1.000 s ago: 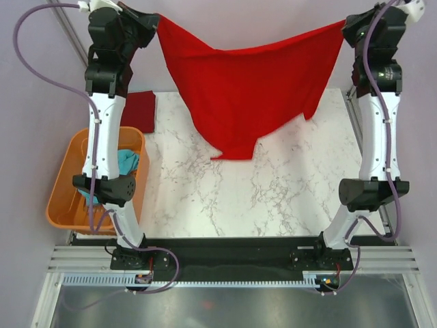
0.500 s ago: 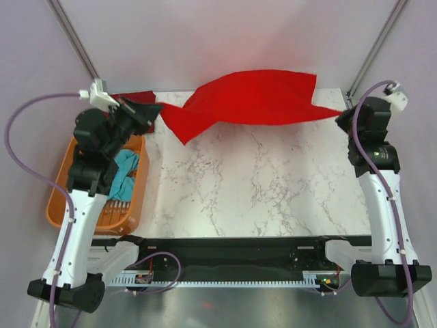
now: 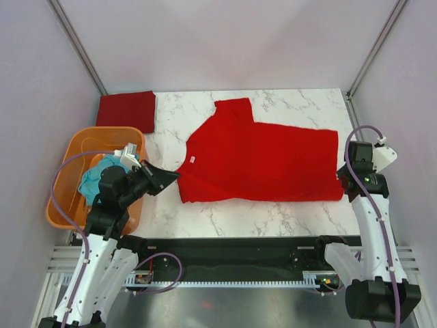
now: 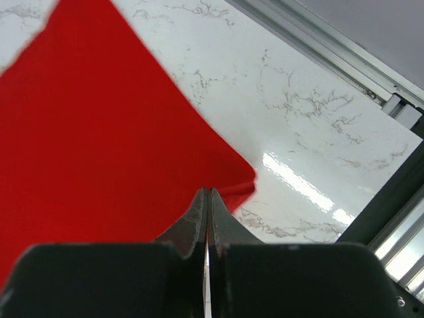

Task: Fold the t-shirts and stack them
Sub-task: Flatten the tshirt out

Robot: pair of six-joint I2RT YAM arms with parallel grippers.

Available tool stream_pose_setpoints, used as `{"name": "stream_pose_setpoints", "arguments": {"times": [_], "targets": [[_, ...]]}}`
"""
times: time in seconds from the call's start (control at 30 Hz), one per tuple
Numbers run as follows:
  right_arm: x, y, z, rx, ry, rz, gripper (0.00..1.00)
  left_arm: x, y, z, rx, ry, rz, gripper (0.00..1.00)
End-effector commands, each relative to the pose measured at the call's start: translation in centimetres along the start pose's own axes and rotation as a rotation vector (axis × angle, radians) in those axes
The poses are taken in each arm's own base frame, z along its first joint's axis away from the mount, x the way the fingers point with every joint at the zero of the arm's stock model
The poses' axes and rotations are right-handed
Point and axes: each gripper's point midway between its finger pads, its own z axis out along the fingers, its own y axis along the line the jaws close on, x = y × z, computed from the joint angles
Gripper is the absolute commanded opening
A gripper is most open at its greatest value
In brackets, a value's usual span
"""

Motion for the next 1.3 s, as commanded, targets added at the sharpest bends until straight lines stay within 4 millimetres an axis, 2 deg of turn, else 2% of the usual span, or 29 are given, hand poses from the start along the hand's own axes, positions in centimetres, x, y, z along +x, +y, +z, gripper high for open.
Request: {"name": "stream_pose_setpoints", "arguments": {"times": [0.0, 0.1, 0.23, 0.33, 0.37, 0.4, 0.43, 0.53, 0.57, 0.7, 0.77, 0.9, 1.13, 1.27], "targets": [[0.9, -1.4, 0.1, 0.044, 0.002, 0.014, 0.0, -0.8, -2.8, -0.9, 0.105, -0.022, 0.016, 0.02], [1.7, -1.7, 0.2, 0.051, 0.026, 0.004, 0.0, -0.8, -2.7, -0.7, 0.098, -0.017, 0.012, 0.02], [0.9, -1.8, -0.9, 0.034, 0.009, 0.035, 0.0, -0.8, -2.7, -0.6, 0.097, -0.016, 0.011, 0.02], [1.0, -1.9, -1.2, 0.038, 0.012, 0.075, 0.0, -0.7, -1.9, 0.4, 0.06, 0.014, -0.012, 0.02], [1.3, -1.9, -1.1, 0.043, 0.021, 0.086, 0.0, -1.0, -2.2, 0.5, 0.06, 0.014, -0.012, 0.02], [2.1, -1.9, -0.8, 0.044, 0.047, 0.098, 0.0, -0.1, -1.5, 0.9, 0.028, 0.079, -0.049, 0.02], [2.5, -1.9, -0.6, 0.047, 0.062, 0.097, 0.0, 1.6, 0.8, 0.2, -0.067, 0.149, 0.001, 0.02], [2.4, -1.0, 0.2, 0.031, 0.06, 0.094, 0.0, -0.2, 0.7, 0.8, -0.102, 0.103, 0.051, 0.02], [1.7, 0.0, 0.5, 0.005, 0.043, 0.105, 0.0, -1.2, 0.8, 1.1, -0.131, 0.074, 0.066, 0.02], [-0.8, 3.2, 0.3, -0.084, 0.028, 0.123, 0.0, -3.3, -0.1, 2.5, -0.138, 0.05, 0.083, 0.02], [-1.5, 3.4, 0.3, -0.074, 0.016, 0.134, 0.0, -4.1, -0.7, 3.0, -0.128, 0.042, 0.092, 0.02], [-2.2, 3.4, 0.6, -0.046, 0.001, 0.143, 0.0, -4.6, -0.6, 4.1, -0.137, 0.055, 0.089, 0.02], [-2.9, 3.1, 0.5, -0.027, -0.027, 0.14, 0.0, -5.5, -1.3, 4.8, -0.114, 0.047, 0.105, 0.02], [-2.4, 2.6, 0.7, -0.012, -0.021, 0.127, 0.0, -5.8, -1.6, 4.8, -0.11, 0.037, 0.113, 0.02]]}}
